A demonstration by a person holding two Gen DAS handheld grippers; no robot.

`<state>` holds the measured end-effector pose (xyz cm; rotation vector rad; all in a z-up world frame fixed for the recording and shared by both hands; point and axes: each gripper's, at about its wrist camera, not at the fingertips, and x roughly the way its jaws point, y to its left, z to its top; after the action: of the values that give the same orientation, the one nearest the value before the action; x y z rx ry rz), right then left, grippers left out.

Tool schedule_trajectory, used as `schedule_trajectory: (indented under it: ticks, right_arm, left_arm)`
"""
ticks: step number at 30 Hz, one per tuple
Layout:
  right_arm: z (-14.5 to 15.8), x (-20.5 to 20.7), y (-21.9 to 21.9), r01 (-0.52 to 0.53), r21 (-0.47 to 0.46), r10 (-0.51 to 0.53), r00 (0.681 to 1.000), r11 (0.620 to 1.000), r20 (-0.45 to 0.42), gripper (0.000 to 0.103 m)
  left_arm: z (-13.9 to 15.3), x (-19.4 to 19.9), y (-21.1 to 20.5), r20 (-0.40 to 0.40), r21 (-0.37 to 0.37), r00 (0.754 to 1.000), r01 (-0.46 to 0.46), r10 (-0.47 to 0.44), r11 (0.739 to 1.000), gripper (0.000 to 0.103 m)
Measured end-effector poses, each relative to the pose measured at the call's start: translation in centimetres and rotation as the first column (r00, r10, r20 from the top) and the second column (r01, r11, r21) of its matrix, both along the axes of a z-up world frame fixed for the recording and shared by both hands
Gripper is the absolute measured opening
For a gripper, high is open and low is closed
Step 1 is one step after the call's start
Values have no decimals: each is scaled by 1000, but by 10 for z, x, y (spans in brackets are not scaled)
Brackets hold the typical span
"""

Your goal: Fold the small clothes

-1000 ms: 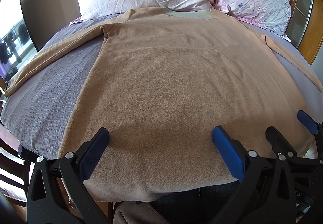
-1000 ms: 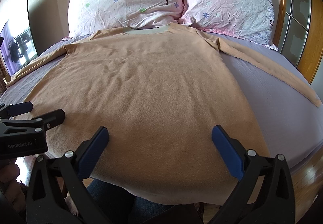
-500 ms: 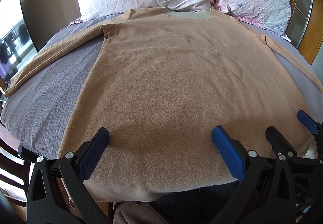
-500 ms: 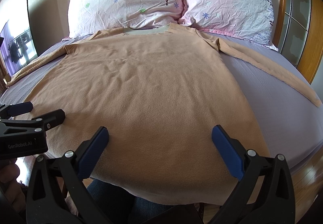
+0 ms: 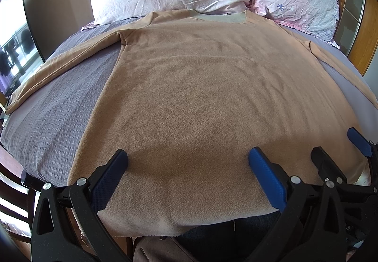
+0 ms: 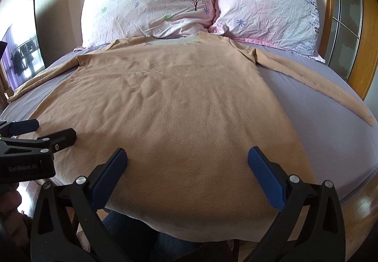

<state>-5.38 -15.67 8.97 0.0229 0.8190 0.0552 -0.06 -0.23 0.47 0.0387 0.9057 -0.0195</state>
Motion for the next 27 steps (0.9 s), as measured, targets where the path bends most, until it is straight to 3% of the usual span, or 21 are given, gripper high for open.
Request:
schedule_trajectory:
  ticks: [5, 8, 9, 10, 11, 12, 13, 14, 16, 17, 20, 24, 27]
  right_arm:
    - [5, 5, -18, -22, 37, 21, 999, 999, 39, 101]
    - [30, 15, -82, 163, 104, -174, 980, 981, 100, 101]
    - [39, 20, -116, 239, 162, -256, 962, 958, 98, 101]
    - [44, 25, -148, 312, 221, -335, 939, 924, 78, 101]
    - [47, 28, -179, 380, 277, -407, 912, 883, 48, 95]
    - [47, 33, -217, 462, 345, -489, 872, 817, -7, 86]
    - [44, 37, -253, 535, 392, -554, 829, 748, -74, 62]
    - [38, 40, -283, 604, 421, -607, 781, 677, -144, 48]
    - [26, 42, -321, 672, 461, -654, 721, 580, -229, 45]
    - [16, 44, -342, 715, 485, -681, 674, 504, -285, 45]
    - [-7, 48, -371, 772, 519, -710, 593, 367, -380, 45]
    - [-25, 48, -390, 779, 566, -742, 542, 268, -395, 41]
    - [-32, 57, -398, 781, 591, -772, 500, 205, -393, 39]
  left_arm:
    - [0, -6, 0, 52, 3, 999, 13, -13, 1000, 102]
    - [-3, -11, 1, 122, 3, 992, 36, -36, 999, 102]
    - [-3, -11, 1, 131, 2, 991, 41, -41, 999, 102]
    - [-3, -9, 3, 139, -3, 989, 52, -51, 999, 102]
    - [-2, -7, 4, 141, -15, 988, 57, -55, 998, 102]
    - [2, -1, 10, 153, -58, 986, 68, -59, 996, 102]
    - [4, 1, 14, 166, -90, 984, 75, -59, 993, 102]
    - [8, 3, 20, 190, -139, 980, 85, -57, 987, 102]
    - [19, 11, 35, 256, -252, 965, 126, -59, 960, 102]
    - [22, 14, 38, 275, -276, 959, 139, -61, 951, 102]
    - [32, 24, 49, 342, -348, 937, 202, -77, 915, 102]
    - [34, 40, 62, 368, -420, 927, 240, -77, 876, 102]
    - [36, 48, 77, 372, -443, 927, 225, -50, 868, 102]
